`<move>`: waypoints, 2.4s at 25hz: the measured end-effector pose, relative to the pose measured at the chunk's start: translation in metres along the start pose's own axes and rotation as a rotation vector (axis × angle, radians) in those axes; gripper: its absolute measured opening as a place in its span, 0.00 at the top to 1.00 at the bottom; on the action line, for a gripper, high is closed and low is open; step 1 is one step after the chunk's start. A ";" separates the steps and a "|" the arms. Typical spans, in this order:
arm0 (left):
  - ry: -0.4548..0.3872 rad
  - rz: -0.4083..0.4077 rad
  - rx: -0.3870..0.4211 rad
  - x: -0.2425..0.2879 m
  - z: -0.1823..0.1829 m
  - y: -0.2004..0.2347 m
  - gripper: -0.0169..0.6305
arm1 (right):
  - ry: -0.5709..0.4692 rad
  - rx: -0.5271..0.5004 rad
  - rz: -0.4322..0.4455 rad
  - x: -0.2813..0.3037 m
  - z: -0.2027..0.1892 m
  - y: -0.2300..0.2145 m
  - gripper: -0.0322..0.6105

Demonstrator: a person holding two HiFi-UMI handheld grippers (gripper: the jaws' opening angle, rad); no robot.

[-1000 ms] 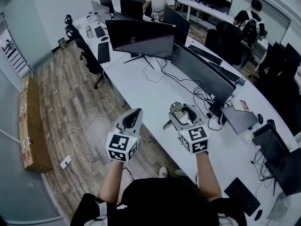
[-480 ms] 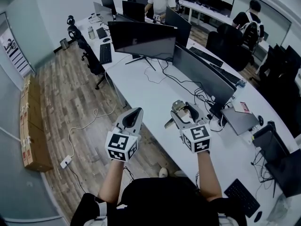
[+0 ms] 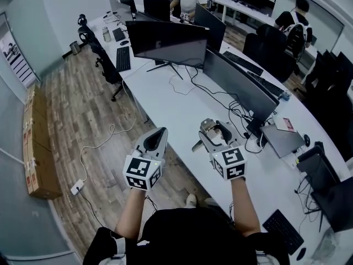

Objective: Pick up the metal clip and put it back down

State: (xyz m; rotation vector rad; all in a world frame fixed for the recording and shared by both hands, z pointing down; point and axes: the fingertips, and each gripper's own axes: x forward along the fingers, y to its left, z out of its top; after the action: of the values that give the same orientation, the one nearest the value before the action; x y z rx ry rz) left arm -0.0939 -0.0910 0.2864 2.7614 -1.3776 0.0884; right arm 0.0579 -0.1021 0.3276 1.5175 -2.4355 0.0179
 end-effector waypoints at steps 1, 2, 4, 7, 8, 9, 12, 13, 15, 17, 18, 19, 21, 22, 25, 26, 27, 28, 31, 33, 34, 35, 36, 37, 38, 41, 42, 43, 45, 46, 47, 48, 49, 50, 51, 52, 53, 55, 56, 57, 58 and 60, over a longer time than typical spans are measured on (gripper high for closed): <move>0.005 0.000 -0.004 0.001 -0.003 0.000 0.96 | 0.006 0.001 0.002 0.001 -0.003 0.000 0.51; 0.012 0.000 -0.008 0.003 -0.006 0.000 0.96 | 0.012 0.002 0.004 0.002 -0.006 -0.001 0.51; 0.023 -0.003 -0.013 0.006 -0.012 -0.001 0.96 | 0.022 0.005 0.008 0.004 -0.011 -0.002 0.51; 0.037 -0.005 -0.018 0.012 -0.020 0.001 0.96 | 0.033 0.010 0.013 0.009 -0.017 -0.003 0.51; 0.044 -0.005 -0.022 0.014 -0.023 0.002 0.96 | 0.038 0.011 0.017 0.011 -0.020 -0.002 0.51; 0.052 -0.004 -0.027 0.016 -0.027 0.002 0.96 | 0.044 0.012 0.022 0.012 -0.023 -0.002 0.51; 0.082 -0.006 -0.049 0.025 -0.042 0.001 0.96 | 0.068 0.013 0.030 0.016 -0.034 -0.004 0.51; 0.091 -0.008 -0.057 0.028 -0.047 0.000 0.96 | 0.076 0.015 0.032 0.018 -0.038 -0.004 0.51; 0.108 -0.015 -0.065 0.034 -0.055 -0.001 0.96 | 0.092 0.019 0.037 0.023 -0.045 -0.006 0.51; 0.122 -0.019 -0.072 0.041 -0.062 0.000 0.96 | 0.109 0.022 0.043 0.028 -0.053 -0.008 0.51; 0.129 -0.019 -0.077 0.044 -0.065 0.001 0.96 | 0.117 0.024 0.045 0.031 -0.057 -0.009 0.51; 0.137 -0.017 -0.082 0.046 -0.069 0.002 0.96 | 0.124 0.028 0.047 0.033 -0.060 -0.010 0.51; 0.158 -0.014 -0.094 0.050 -0.078 0.005 0.96 | 0.139 0.037 0.052 0.037 -0.068 -0.011 0.51; 0.168 -0.012 -0.101 0.052 -0.083 0.005 0.96 | 0.147 0.041 0.054 0.039 -0.072 -0.012 0.51; 0.188 -0.010 -0.121 0.057 -0.095 0.007 0.96 | 0.172 0.049 0.061 0.043 -0.085 -0.015 0.51; 0.191 -0.012 -0.126 0.059 -0.098 0.007 0.96 | 0.180 0.050 0.063 0.044 -0.089 -0.015 0.51; 0.196 -0.014 -0.129 0.061 -0.101 0.007 0.96 | 0.188 0.052 0.066 0.045 -0.092 -0.016 0.51; 0.202 -0.016 -0.133 0.062 -0.105 0.007 0.96 | 0.196 0.055 0.069 0.047 -0.095 -0.016 0.51; 0.224 -0.018 -0.145 0.068 -0.116 0.006 0.96 | 0.216 0.059 0.080 0.052 -0.106 -0.016 0.51; 0.241 -0.021 -0.151 0.072 -0.124 0.004 0.96 | 0.232 0.061 0.090 0.054 -0.115 -0.016 0.51; 0.249 -0.024 -0.154 0.073 -0.129 0.003 0.96 | 0.242 0.063 0.094 0.055 -0.120 -0.016 0.51; 0.257 -0.025 -0.156 0.074 -0.133 0.002 0.96 | 0.251 0.066 0.098 0.056 -0.125 -0.015 0.51; 0.263 -0.026 -0.158 0.075 -0.136 0.002 0.96 | 0.258 0.069 0.101 0.056 -0.129 -0.015 0.51; 0.268 -0.026 -0.160 0.076 -0.139 0.002 0.96 | 0.264 0.073 0.103 0.057 -0.133 -0.014 0.51; 0.273 -0.025 -0.162 0.077 -0.142 0.002 0.96 | 0.270 0.076 0.106 0.058 -0.136 -0.014 0.51; 0.289 -0.024 -0.175 0.080 -0.152 0.002 0.96 | 0.292 0.087 0.110 0.059 -0.149 -0.014 0.51; 0.294 -0.023 -0.178 0.081 -0.155 0.002 0.96 | 0.298 0.091 0.113 0.060 -0.153 -0.014 0.51; 0.300 -0.023 -0.180 0.082 -0.159 0.002 0.96 | 0.304 0.094 0.116 0.061 -0.157 -0.014 0.51; 0.313 -0.025 -0.185 0.086 -0.167 0.000 0.96 | 0.320 0.099 0.123 0.062 -0.168 -0.014 0.51; 0.320 -0.027 -0.189 0.087 -0.171 -0.001 0.96 | 0.330 0.102 0.127 0.062 -0.173 -0.014 0.51; 0.327 -0.027 -0.193 0.087 -0.176 -0.002 0.96 | 0.339 0.106 0.131 0.062 -0.178 -0.013 0.51; 0.334 -0.027 -0.197 0.087 -0.180 -0.002 0.96 | 0.347 0.110 0.135 0.062 -0.183 -0.011 0.51; 0.340 -0.025 -0.201 0.087 -0.184 -0.002 0.96 | 0.355 0.111 0.140 0.063 -0.187 -0.010 0.51; 0.346 -0.024 -0.205 0.088 -0.187 -0.001 0.96 | 0.364 0.109 0.144 0.063 -0.192 -0.008 0.51; 0.352 -0.023 -0.209 0.089 -0.191 -0.001 0.96 | 0.372 0.105 0.148 0.064 -0.196 -0.007 0.51; 0.356 -0.022 -0.211 0.090 -0.194 0.000 0.96 | 0.380 0.102 0.152 0.065 -0.200 -0.006 0.51; 0.360 -0.020 -0.212 0.091 -0.198 0.002 0.96 | 0.390 0.101 0.156 0.066 -0.205 -0.005 0.51; 0.370 -0.014 -0.214 0.095 -0.204 0.004 0.96 | 0.406 0.101 0.164 0.069 -0.214 -0.005 0.51; 0.376 -0.012 -0.218 0.096 -0.208 0.005 0.96 | 0.416 0.102 0.168 0.069 -0.219 -0.004 0.51; 0.381 -0.010 -0.223 0.097 -0.211 0.006 0.96 | 0.426 0.104 0.172 0.070 -0.225 -0.004 0.51; 0.387 -0.011 -0.228 0.098 -0.214 0.006 0.96 | 0.435 0.108 0.176 0.070 -0.229 -0.004 0.51; 0.400 -0.014 -0.234 0.100 -0.221 0.005 0.96 | 0.458 0.120 0.186 0.072 -0.237 -0.001 0.51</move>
State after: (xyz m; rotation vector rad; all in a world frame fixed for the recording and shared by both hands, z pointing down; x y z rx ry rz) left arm -0.0437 -0.1566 0.5143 2.3927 -1.1781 0.4231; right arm 0.0819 -0.1299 0.5728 1.1641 -2.2171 0.4984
